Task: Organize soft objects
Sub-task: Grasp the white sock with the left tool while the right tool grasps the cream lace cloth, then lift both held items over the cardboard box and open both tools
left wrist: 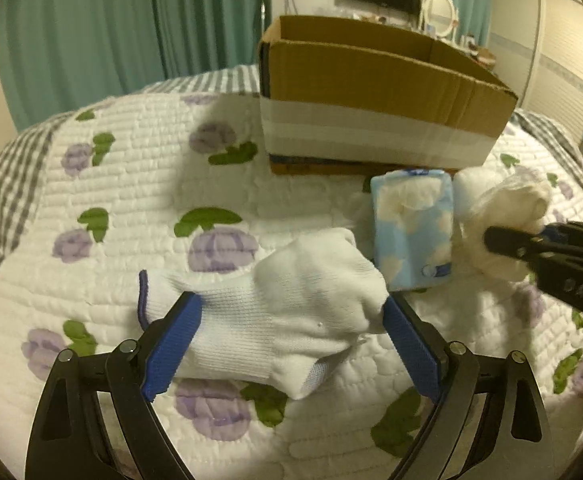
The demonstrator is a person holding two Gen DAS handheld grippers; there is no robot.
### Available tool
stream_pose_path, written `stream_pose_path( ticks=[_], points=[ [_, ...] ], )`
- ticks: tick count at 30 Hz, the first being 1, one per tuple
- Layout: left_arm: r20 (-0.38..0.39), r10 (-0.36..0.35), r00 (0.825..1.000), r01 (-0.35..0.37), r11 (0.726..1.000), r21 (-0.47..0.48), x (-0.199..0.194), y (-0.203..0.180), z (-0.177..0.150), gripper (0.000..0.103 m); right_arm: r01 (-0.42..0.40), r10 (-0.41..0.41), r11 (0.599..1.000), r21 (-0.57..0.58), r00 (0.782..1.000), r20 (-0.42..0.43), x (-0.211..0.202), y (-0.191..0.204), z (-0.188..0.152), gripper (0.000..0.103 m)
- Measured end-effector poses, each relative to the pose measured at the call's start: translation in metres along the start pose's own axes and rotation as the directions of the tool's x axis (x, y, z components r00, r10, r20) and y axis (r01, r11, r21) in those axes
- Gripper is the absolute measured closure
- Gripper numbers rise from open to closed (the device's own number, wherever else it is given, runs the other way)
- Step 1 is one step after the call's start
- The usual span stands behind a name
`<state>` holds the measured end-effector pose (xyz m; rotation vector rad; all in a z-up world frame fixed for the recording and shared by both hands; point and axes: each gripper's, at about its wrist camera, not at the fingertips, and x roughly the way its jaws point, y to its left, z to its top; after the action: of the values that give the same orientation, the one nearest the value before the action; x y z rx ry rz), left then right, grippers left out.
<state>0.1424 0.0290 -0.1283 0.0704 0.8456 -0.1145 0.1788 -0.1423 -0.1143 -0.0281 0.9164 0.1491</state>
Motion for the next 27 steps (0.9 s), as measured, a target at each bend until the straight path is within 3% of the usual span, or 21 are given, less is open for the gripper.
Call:
stream_pose_path(
  ticks=[5, 8, 10, 16, 18, 21, 27],
  points=[
    [-0.02, -0.015, 1.0, 0.015, 1.0, 0.0, 0.0, 0.006, -0.004, 0.01, -0.006, 0.005, 1.0, 0.029, 0.999, 0.035, -0.022, -0.006, -0.006, 0.081],
    [-0.035, -0.024, 0.999, 0.025, 1.0, 0.012, 0.005, 0.007, -0.007, 0.021, -0.01, 0.008, 0.999, 0.034, 0.999, 0.048, -0.031, -0.006, -0.009, 0.081],
    [-0.036, -0.03, 0.999, 0.031, 0.999, 0.023, 0.005, 0.007, -0.007, 0.041, 0.0, -0.002, 1.0, 0.025, 0.998, 0.057, -0.037, -0.004, -0.011, 0.081],
    [-0.015, -0.04, 0.999, 0.04, 0.999, 0.007, -0.013, 0.01, -0.01, 0.073, 0.015, -0.014, 1.0, -0.009, 0.996, 0.089, -0.055, 0.009, -0.017, 0.081],
    [-0.003, -0.048, 0.999, 0.048, 0.999, -0.016, -0.024, 0.015, -0.01, 0.077, 0.017, -0.015, 1.0, -0.023, 0.994, 0.105, -0.064, 0.014, -0.018, 0.081],
    [0.028, -0.067, 0.997, 0.068, 0.997, -0.023, -0.042, 0.017, -0.008, 0.103, 0.017, -0.011, 0.999, -0.044, 0.992, 0.129, -0.078, 0.023, -0.019, 0.081],
    [0.071, -0.098, 0.993, 0.097, 0.995, 0.011, -0.069, 0.01, -0.006, 0.101, 0.001, 0.01, 0.997, -0.071, 0.987, 0.16, -0.1, 0.036, -0.025, 0.081]
  ],
)
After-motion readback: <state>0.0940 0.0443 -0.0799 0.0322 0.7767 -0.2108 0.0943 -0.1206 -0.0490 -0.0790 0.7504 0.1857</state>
